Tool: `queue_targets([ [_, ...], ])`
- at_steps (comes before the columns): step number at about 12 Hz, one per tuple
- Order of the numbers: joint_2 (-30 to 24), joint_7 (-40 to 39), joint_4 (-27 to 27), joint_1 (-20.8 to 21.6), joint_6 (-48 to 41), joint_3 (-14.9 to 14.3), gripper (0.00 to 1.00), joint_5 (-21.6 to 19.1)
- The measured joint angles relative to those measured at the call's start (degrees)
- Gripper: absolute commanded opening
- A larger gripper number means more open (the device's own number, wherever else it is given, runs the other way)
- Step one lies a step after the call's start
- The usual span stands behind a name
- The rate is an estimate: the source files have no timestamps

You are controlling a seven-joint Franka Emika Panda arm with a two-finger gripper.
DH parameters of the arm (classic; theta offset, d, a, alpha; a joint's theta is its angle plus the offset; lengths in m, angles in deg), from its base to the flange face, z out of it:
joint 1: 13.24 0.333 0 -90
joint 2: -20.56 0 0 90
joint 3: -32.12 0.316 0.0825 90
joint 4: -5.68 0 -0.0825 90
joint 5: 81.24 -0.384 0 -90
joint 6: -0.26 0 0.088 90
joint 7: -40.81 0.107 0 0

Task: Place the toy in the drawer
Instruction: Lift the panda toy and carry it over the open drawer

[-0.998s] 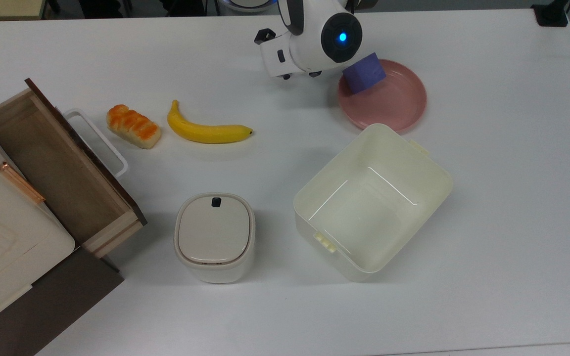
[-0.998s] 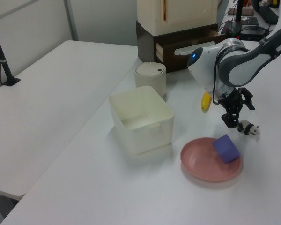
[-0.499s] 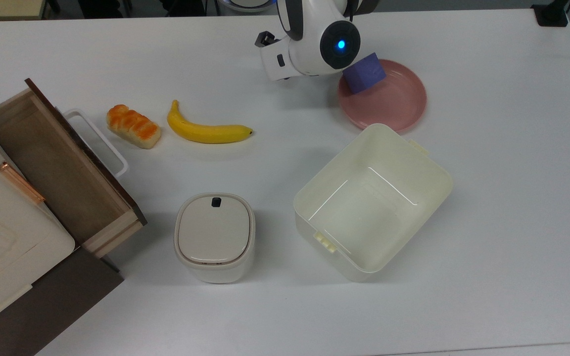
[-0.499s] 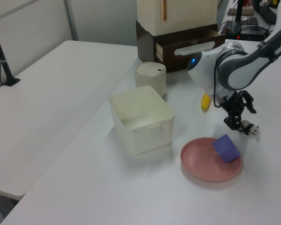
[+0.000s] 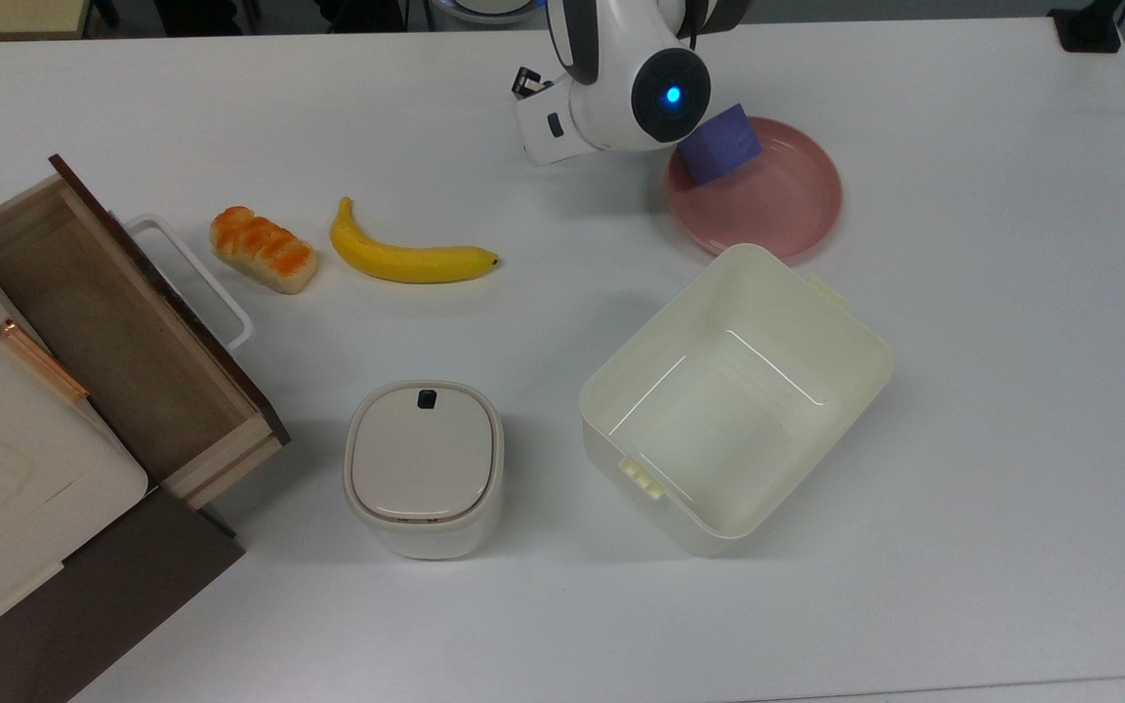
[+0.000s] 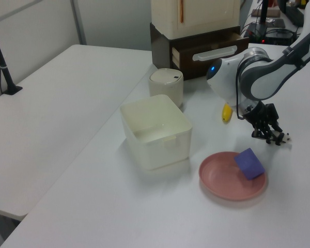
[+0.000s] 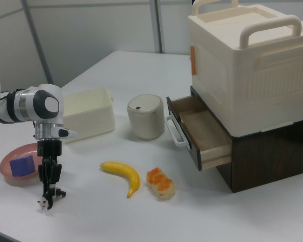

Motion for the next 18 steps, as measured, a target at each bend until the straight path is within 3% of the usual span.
queue_targets([
  [6,-0.5,0.0,3.2,-2.2,0.1,0.0,0.00,0.0],
  [12,-2.9,-1.1,21.2,-12.6,0.3,-0.8,0.00,-2.0],
  [14,-3.0,-2.9,27.4,-15.4,1.3,-2.5,0.00,-3.1],
  [18,-2.9,-3.2,31.9,-16.1,12.1,-8.7,0.00,-3.1],
])
